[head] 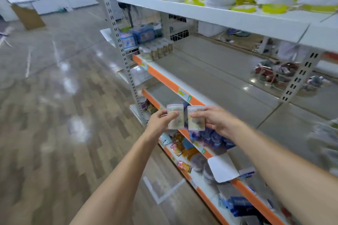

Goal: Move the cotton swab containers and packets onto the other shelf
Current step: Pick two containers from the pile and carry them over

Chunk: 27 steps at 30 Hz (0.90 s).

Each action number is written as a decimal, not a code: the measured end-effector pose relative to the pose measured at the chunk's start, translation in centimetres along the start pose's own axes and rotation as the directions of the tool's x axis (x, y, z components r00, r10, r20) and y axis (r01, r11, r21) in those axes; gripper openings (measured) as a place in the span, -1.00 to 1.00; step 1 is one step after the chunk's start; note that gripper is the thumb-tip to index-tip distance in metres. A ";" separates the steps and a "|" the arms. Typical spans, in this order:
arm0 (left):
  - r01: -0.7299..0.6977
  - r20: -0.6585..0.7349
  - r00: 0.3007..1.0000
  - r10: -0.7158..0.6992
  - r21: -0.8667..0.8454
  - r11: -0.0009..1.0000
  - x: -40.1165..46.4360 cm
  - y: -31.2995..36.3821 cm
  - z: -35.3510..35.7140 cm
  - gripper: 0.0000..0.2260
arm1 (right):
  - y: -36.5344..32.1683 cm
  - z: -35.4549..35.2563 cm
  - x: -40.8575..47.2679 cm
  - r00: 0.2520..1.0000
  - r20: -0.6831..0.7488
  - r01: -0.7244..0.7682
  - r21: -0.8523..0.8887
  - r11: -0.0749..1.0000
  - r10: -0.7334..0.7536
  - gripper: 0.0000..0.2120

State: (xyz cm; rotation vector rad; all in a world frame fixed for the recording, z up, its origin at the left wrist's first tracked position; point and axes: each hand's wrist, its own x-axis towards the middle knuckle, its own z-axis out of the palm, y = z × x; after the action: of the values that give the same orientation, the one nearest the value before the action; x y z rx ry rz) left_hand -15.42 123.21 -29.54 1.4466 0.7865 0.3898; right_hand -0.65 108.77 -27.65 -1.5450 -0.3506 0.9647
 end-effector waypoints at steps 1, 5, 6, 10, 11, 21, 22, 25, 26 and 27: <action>-0.001 -0.021 1.000 0.001 0.004 1.000 0.4 0.0 -1.1 -0.81 | -0.2 1.0 0.9 1.000 0.011 -0.002 -0.007 1.000 0.002 -0.73; 0.015 -0.082 0.996 -0.016 -0.013 1.000 2.1 0.1 -5.2 -0.78 | -0.7 4.9 4.8 0.999 0.047 -0.021 -0.023 1.000 0.023 -0.59; 0.015 -0.098 0.995 -0.017 -0.022 1.000 2.6 0.2 -6.1 -0.77 | -0.8 5.8 5.7 0.998 0.061 -0.029 -0.031 0.999 0.031 -0.59; 0.012 -0.144 0.989 -0.017 -0.035 0.999 5.1 0.5 -9.3 -0.69 | -1.7 9.1 10.0 0.994 0.104 -0.027 -0.054 0.998 0.033 -0.57; 0.011 -0.154 0.988 -0.015 -0.028 1.000 6.0 0.6 -10.0 -0.68 | -2.0 9.8 11.2 0.994 0.110 -0.022 -0.049 0.999 0.027 -0.59; -0.016 -0.207 0.978 0.013 -0.014 1.000 18.6 3.9 -15.0 -0.74 | -7.1 15.0 23.2 0.990 0.128 0.057 -0.005 0.998 -0.056 -0.63; -0.013 -0.203 0.979 0.011 -0.007 1.000 20.0 4.4 -15.2 -0.72 | -7.8 15.1 24.3 0.991 0.119 0.064 -0.001 0.998 -0.064 -0.62; -0.035 -0.196 0.980 0.038 0.017 0.999 24.3 6.2 -15.7 -0.70 | -10.0 15.1 27.7 0.993 0.091 0.079 0.009 0.997 -0.080 -0.64; -0.045 -0.195 0.980 0.049 0.026 0.999 25.7 6.8 -15.7 -0.69 | -10.7 15.1 28.8 0.993 0.076 0.085 0.024 0.996 -0.086 -0.65; -0.056 -0.192 0.980 0.060 0.028 0.998 27.1 7.3 -15.7 -0.68 | -11.3 15.0 29.8 0.994 0.057 0.091 0.037 0.995 -0.093 -0.65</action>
State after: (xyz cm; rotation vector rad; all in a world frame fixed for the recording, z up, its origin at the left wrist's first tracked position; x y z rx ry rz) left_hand -5.68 153.78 -28.06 1.4700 0.9075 0.5738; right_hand 9.81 142.38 -27.37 -1.4593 -0.4407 0.9409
